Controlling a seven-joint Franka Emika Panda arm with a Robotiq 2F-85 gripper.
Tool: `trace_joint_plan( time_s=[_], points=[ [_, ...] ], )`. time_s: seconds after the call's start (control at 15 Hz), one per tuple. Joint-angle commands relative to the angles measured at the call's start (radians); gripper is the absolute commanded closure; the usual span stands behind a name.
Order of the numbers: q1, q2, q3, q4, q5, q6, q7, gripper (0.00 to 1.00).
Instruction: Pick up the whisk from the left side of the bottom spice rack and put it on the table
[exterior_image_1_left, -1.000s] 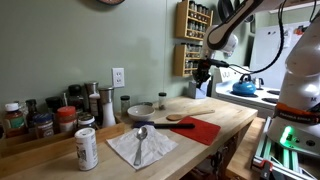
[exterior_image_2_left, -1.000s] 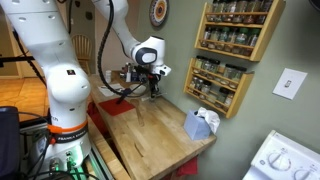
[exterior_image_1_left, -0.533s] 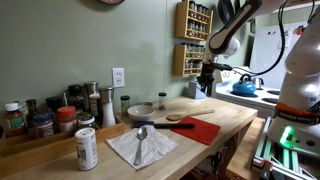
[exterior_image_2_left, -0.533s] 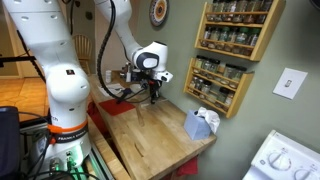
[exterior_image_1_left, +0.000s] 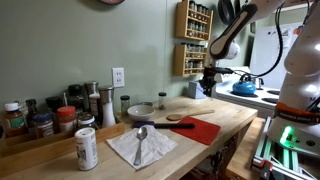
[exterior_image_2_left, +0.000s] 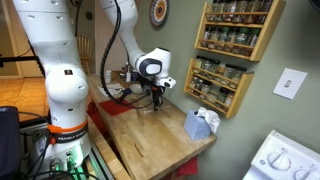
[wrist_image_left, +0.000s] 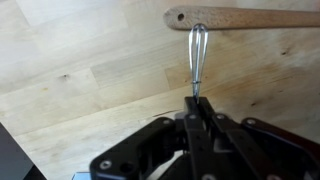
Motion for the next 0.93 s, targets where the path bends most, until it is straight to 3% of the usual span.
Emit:
trace_joint_plan(
  time_s=[0.0,0.4,0.87],
  points=[
    [0.015,0.069,-0.037,0.001,0.043,0.087,-0.037,0.98],
    [0.057,0.192,-0.059,0.019,0.231,0.172,-0.161,0.98],
    [0.045,0.246,-0.04,0.054,0.377,0.15,-0.241,0.98]
  ],
)
